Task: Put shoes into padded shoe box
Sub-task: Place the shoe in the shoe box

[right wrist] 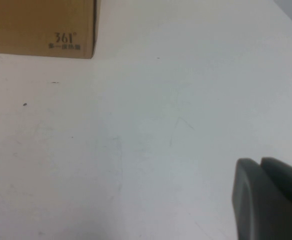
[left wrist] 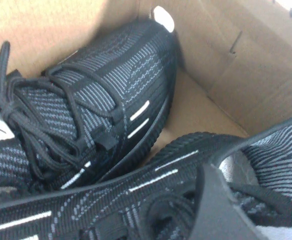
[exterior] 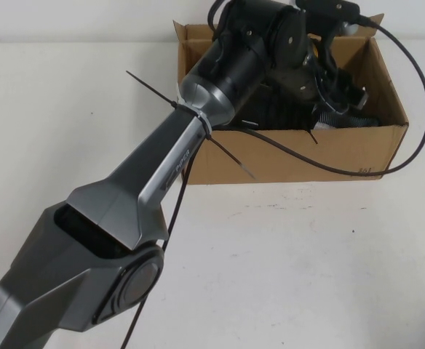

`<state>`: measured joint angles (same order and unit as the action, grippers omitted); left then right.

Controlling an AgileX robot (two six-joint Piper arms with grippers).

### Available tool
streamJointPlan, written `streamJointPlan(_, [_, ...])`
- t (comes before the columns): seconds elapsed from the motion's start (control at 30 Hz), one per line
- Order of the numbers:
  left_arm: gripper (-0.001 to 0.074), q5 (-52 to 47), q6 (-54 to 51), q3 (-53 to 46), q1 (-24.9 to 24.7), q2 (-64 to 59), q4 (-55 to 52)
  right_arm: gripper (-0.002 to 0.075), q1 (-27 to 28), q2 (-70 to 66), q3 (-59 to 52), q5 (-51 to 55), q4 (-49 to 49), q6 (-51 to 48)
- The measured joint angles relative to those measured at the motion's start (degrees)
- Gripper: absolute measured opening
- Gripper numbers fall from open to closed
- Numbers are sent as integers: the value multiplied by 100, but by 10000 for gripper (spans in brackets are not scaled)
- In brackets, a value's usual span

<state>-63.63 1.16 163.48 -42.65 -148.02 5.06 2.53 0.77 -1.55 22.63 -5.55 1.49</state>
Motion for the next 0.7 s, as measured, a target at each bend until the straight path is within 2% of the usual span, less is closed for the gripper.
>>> streamJointPlan(0.17, [290,11,-13,0,0,-104,-67,-9,0,0,0,0,0,0])
streamJointPlan(0.27, [242,24,-13,0,0,-111,-131,-9,0,0,0,0,0,0])
streamJointPlan(0.4, [92,46,-13,0,0,-111,-162,-9,0,0,0,0,0,0])
streamJointPlan(0.47, [42,86,-13,0,0,-111,-162,-9,0,0,0,0,0,0])
streamJointPlan(0.7, [6,238,-13,0,-88,-89,-342,-9,0,0,0,0,0,0])
